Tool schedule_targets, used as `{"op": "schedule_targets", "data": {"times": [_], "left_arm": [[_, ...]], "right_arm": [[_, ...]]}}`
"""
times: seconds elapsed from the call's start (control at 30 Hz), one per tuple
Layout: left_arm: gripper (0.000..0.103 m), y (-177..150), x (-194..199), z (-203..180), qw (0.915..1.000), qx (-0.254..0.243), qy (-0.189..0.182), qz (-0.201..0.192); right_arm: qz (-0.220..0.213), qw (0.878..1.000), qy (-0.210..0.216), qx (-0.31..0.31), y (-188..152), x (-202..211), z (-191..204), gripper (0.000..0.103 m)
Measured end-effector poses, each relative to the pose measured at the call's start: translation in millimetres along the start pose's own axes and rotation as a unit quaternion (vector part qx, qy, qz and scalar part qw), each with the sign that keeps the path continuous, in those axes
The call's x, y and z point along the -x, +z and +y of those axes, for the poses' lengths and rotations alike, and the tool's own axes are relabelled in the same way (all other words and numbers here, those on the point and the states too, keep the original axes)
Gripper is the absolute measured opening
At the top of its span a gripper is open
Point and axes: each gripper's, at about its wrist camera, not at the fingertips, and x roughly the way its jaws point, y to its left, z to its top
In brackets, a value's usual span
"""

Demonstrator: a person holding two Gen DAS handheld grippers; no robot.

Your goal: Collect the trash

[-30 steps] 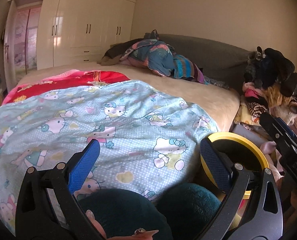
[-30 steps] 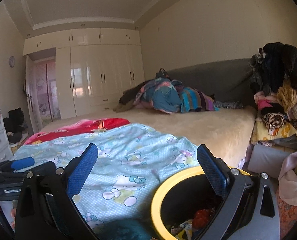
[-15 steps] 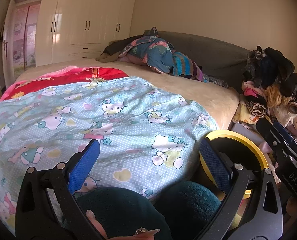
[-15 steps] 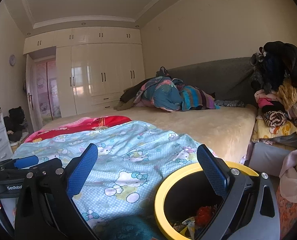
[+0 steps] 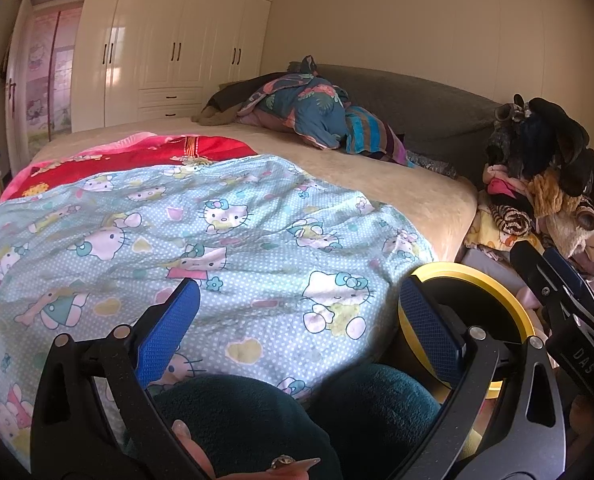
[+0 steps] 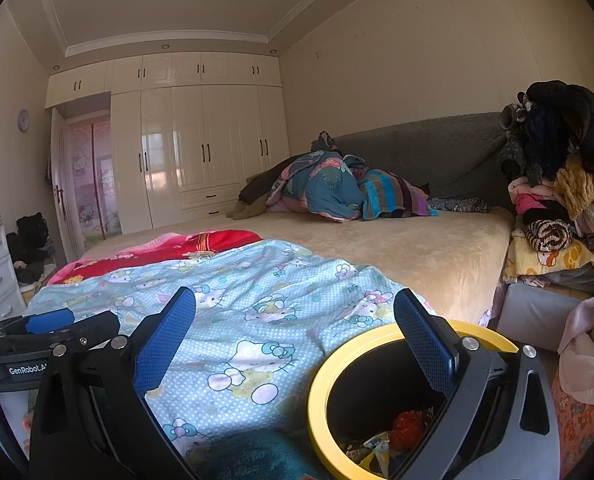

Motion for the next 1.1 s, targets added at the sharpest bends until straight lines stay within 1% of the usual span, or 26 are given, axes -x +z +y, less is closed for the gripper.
{"op": "schedule_targets", "data": {"times": [1.0, 1.1], "left_arm": [[0.092, 1.1, 0.8, -0.6, 1.0, 0.0, 0.0, 0.002], [0.092, 1.3, 0.5, 0.6, 1.0, 0.005, 0.0, 0.001]], "right_arm": [[0.002, 1.0, -0.001, -0.002, -0.1, -2.2, -4.2, 0.097], [0.002, 1.0, 0.005, 0.0, 0.6, -5.1, -1.9, 0.097]]}}
